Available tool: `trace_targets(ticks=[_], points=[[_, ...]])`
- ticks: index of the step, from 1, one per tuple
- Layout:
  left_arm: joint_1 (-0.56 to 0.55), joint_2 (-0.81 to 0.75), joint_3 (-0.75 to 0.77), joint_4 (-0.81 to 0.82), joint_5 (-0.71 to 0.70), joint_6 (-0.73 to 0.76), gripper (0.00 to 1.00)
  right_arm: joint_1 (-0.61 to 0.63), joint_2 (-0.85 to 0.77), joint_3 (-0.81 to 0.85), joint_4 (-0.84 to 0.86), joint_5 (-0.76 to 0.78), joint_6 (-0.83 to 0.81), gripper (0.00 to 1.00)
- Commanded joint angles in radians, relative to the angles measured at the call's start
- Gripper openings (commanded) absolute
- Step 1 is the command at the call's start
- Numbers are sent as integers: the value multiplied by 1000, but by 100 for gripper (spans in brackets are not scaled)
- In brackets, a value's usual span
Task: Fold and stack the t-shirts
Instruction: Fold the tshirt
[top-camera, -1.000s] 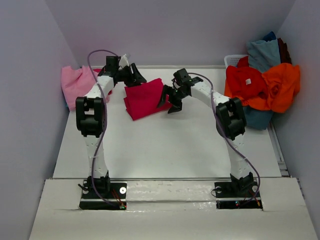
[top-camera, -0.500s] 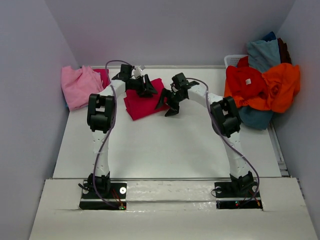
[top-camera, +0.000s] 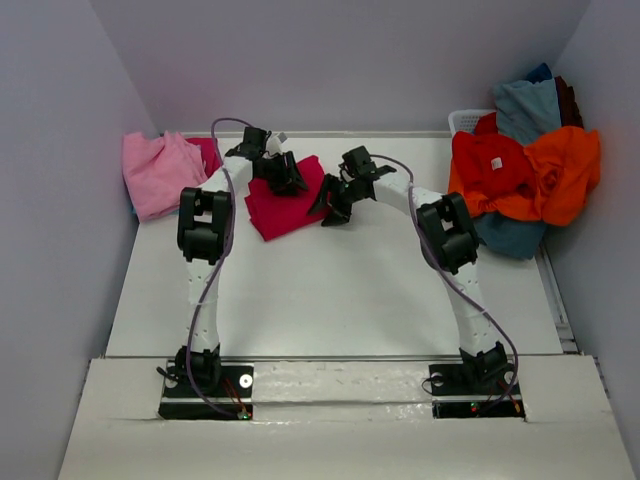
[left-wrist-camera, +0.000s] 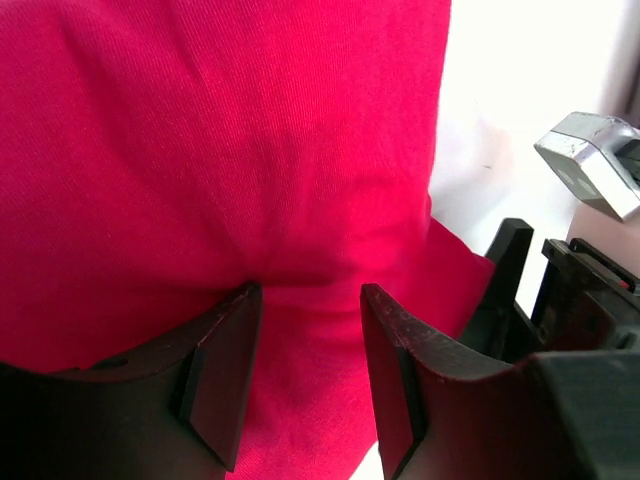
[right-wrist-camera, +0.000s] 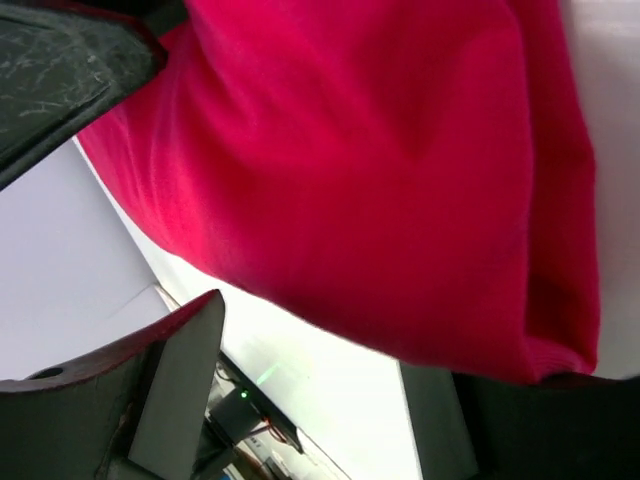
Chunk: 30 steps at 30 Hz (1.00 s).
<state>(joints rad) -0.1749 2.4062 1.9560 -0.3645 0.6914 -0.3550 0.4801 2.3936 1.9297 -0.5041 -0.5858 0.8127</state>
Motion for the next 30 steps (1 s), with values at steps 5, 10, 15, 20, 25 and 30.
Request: trace_targets(ticks=[5,10,15,20,25,30], points=[[3,-44,47,-125,-236,56,57,9,75,22,72,-29,48,7],[3,-55,52,-175,-341,54,56,9,43,3,38,4,25,7],[3,-87,0,-171,-385,45,56,-12,-16,-80,56,32,32,7],[3,-102,-26,-200,-440,27,55,-43,-54,-121,58,35,31,7],[3,-111,-49,-205,-458,24,54,-43,-80,-103,21,31,5,8],[3,-105,-37,-212,-446,11,54,-43,-132,-64,-51,38,-44,26]])
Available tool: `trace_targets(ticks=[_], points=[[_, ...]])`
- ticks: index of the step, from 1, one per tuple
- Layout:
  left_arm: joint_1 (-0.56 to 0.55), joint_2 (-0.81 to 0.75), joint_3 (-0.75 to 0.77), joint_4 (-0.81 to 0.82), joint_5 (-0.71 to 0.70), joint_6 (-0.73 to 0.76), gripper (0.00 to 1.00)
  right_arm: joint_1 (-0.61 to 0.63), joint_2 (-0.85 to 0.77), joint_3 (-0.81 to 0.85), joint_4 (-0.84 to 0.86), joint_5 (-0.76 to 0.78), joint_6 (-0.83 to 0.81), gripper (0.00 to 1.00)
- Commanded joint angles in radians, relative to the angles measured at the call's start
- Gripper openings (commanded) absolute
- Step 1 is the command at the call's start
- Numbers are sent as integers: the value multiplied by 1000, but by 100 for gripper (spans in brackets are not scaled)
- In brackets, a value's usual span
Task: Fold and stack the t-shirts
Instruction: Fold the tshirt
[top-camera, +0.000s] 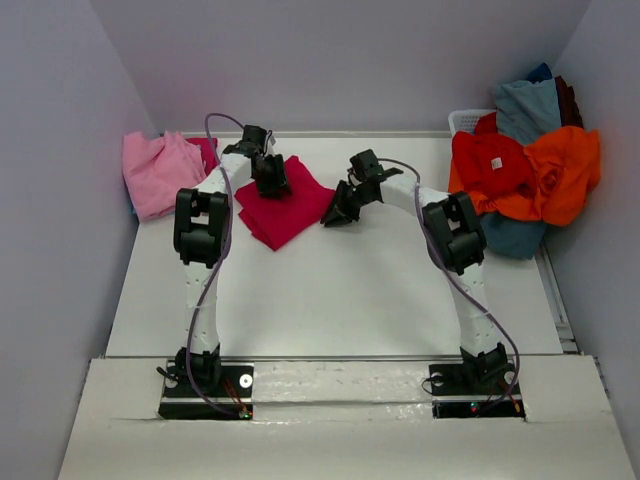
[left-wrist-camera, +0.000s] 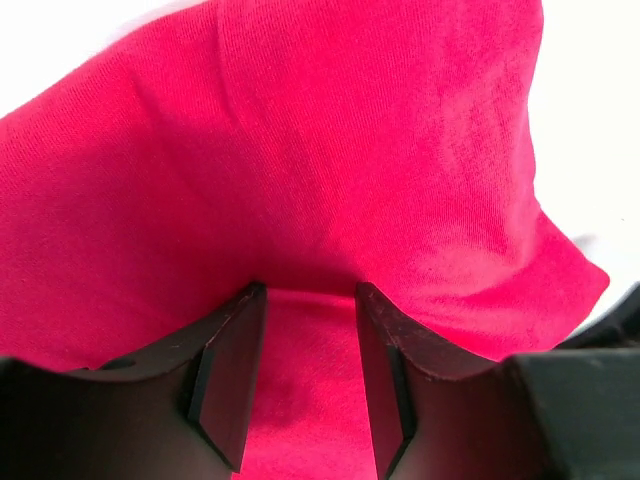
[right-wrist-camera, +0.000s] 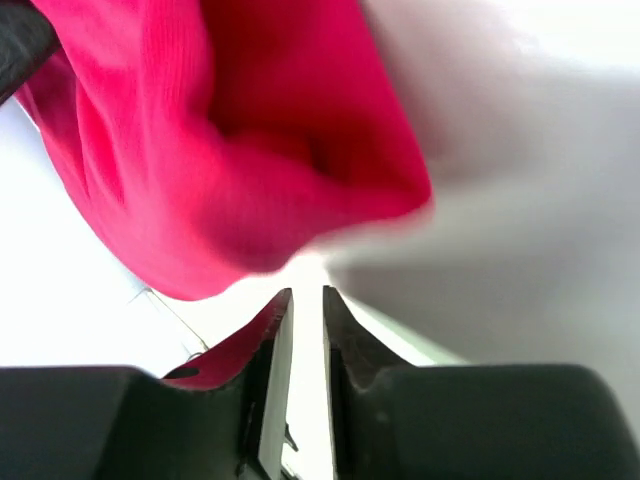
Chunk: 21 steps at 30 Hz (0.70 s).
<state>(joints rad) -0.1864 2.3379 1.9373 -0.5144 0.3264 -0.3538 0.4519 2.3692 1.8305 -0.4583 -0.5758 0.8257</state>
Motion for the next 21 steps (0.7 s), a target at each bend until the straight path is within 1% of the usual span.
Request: trace_targets(ticks=[1,3,6,9,11,15,17,21], points=[[15,-32,-17,-68,-73,7,53,-15,-131,36,-103,37,-65,27],[5,-28,-18,-85,-72,-2,52,-15,-140,55,-131,70,-79,30],[5,-48,-58,-78,-90,-4,52,-15,-119,95,-178,67,-95,31],[-4,-66,-93,-65,-92,-4,52,-15,-108,104,-165,24,-76,32],[-4,-68,-90,-73,-98,-2,52,-6,-114,73,-126,-21,-50,33],[-4,-60,-72,-79,-75,-10,52,4,-78,98,-118,-67,-57,34],[-4,-46,-54,-96,-63,-19,49,14,-54,125,-111,-116,-62,34],[-37,-35,-54,-124,-75,-43,46,33,-8,176,-126,-136,-74,35]])
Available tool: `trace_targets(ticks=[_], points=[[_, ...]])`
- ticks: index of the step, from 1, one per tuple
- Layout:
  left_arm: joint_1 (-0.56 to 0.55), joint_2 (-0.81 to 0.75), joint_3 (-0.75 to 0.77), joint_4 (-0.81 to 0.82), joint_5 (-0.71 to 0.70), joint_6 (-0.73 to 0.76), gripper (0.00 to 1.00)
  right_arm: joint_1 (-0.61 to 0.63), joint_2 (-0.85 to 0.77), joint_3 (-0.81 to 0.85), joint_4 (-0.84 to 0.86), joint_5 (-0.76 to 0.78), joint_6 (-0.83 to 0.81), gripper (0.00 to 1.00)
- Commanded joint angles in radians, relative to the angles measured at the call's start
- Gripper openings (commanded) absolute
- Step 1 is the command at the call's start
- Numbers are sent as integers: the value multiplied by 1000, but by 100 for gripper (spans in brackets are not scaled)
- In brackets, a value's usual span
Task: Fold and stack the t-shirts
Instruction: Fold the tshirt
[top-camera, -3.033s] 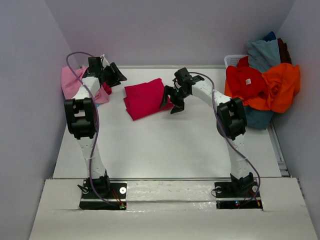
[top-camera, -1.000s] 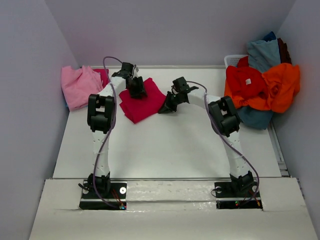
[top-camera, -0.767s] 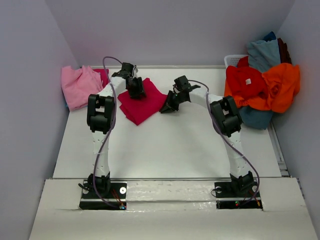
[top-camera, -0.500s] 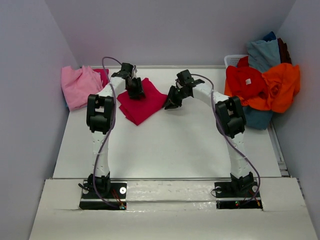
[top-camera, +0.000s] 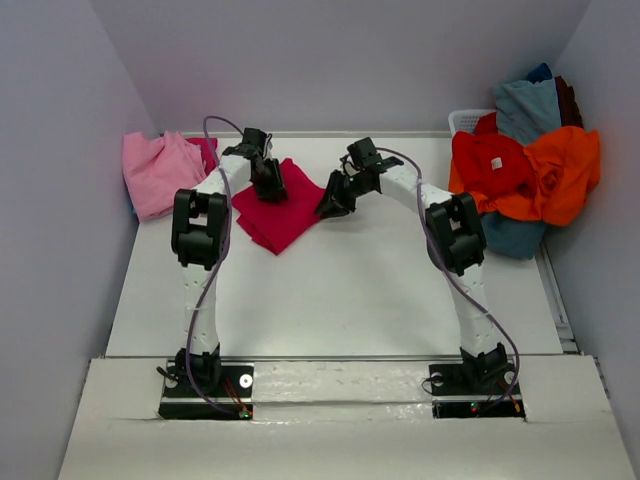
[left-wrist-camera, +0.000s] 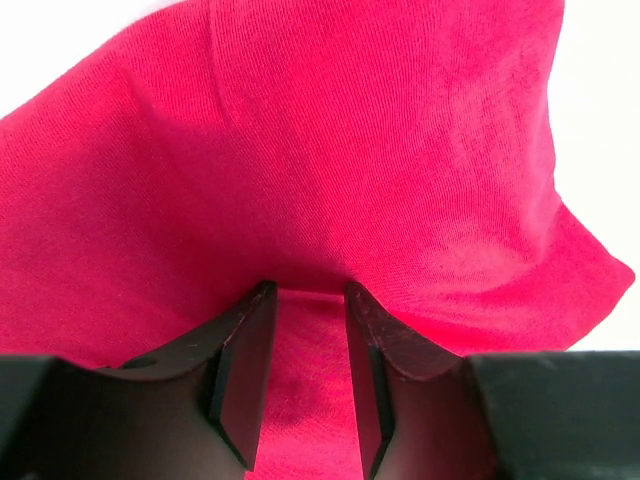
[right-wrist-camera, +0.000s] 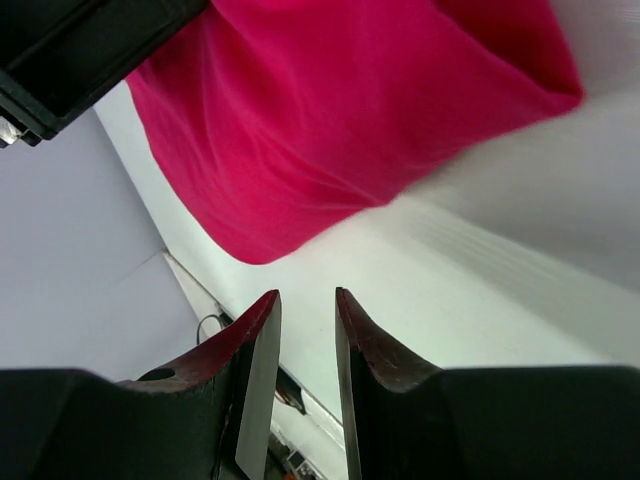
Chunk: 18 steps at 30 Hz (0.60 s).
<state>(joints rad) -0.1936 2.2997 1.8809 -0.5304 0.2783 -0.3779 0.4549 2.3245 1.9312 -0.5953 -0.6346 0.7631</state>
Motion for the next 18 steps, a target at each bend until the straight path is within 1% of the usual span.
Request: trace_targets(ticks=[1,2,3,5,6,8,9,12,14,18], points=[[-41,-2,-12,-103,-28,-29,44,42,41,78,15,-91,-10,35],[-41,-19,-35,-73,-18,-48,42,42,44,83,23,-105,-8,35],[-41,-29,-89,-54,-10,-64,38,54,47,89,25,-126,-10,35],[-50,-55,-164,-4,24,-99,36,67,52,98,14,-128,-25,35],[-50,-62,-186,7,30,-110,32,77,53,94,14,-131,-28,35],[-50,-89,-232,58,65,-137,29,88,55,81,29,-143,-24,35],[-50,-100,-279,75,76,-166,25,88,52,69,35,-148,-21,35],[-50,-147,-379,163,119,-222,23,97,39,14,55,-143,-16,35],[-50,-181,-429,190,124,-245,23,97,36,-7,51,-139,-16,35],[-50,-209,-434,195,119,-257,23,97,9,-64,6,-111,-42,35]])
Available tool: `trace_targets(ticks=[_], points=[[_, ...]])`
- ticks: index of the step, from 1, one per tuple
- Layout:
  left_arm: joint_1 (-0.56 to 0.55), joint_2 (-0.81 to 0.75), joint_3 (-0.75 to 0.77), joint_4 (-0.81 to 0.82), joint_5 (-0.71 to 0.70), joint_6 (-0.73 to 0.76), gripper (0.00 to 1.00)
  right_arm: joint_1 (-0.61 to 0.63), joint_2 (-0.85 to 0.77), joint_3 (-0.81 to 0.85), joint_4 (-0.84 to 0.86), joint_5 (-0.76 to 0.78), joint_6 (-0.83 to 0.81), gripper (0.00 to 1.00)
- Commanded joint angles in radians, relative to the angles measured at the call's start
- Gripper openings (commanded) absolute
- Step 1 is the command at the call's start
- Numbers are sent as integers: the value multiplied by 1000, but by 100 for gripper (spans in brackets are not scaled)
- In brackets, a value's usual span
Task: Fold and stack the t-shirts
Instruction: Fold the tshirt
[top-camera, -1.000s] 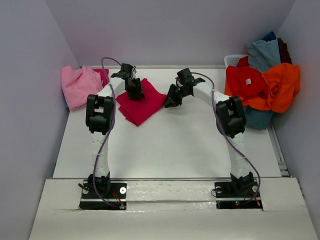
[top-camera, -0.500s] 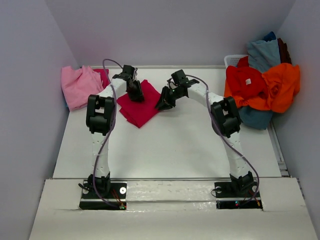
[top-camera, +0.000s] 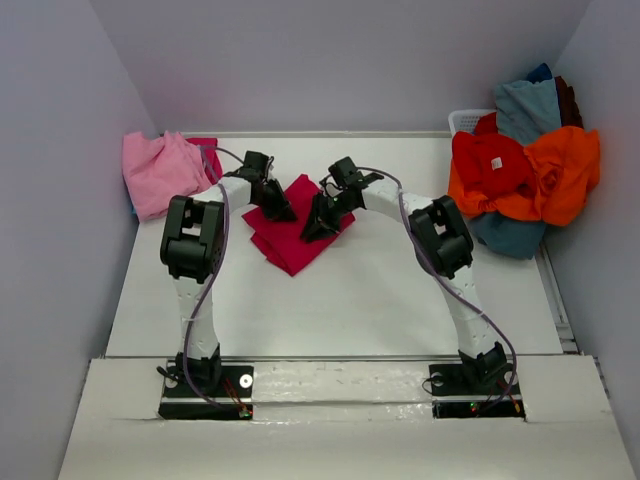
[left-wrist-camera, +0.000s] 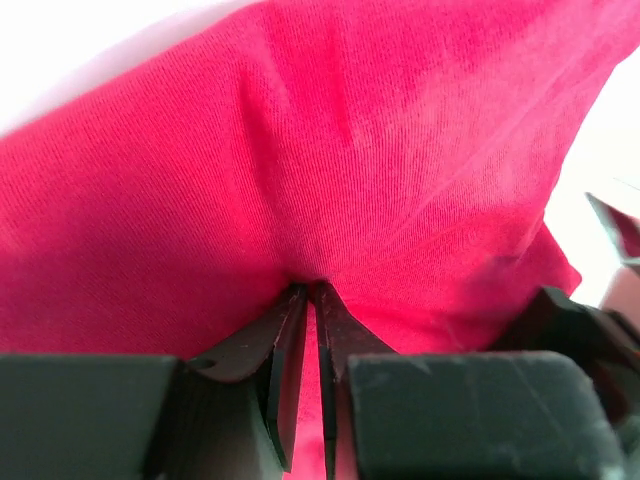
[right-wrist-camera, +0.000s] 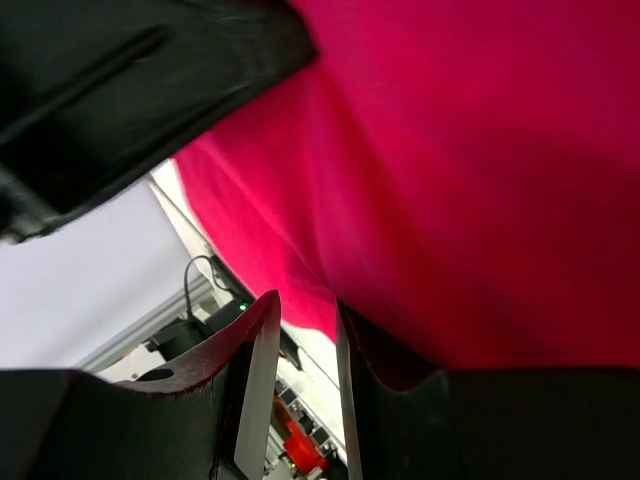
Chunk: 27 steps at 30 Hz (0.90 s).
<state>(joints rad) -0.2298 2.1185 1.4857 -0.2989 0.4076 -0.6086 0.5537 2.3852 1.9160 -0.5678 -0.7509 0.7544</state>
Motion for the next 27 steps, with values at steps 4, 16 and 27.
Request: trace_targets(ticks=[4,16,27], points=[[-14,-48,-12,-65,-30,-22,23,-1,-84,-109,-81,45,-66,35],[15,-112,-59,-86,-36,-5,19,-35,-112,-192,-135,111,-98,35],[15,-209,-171,-82,-15,7,19,-123,-44,-11,-237,145,-141,35]])
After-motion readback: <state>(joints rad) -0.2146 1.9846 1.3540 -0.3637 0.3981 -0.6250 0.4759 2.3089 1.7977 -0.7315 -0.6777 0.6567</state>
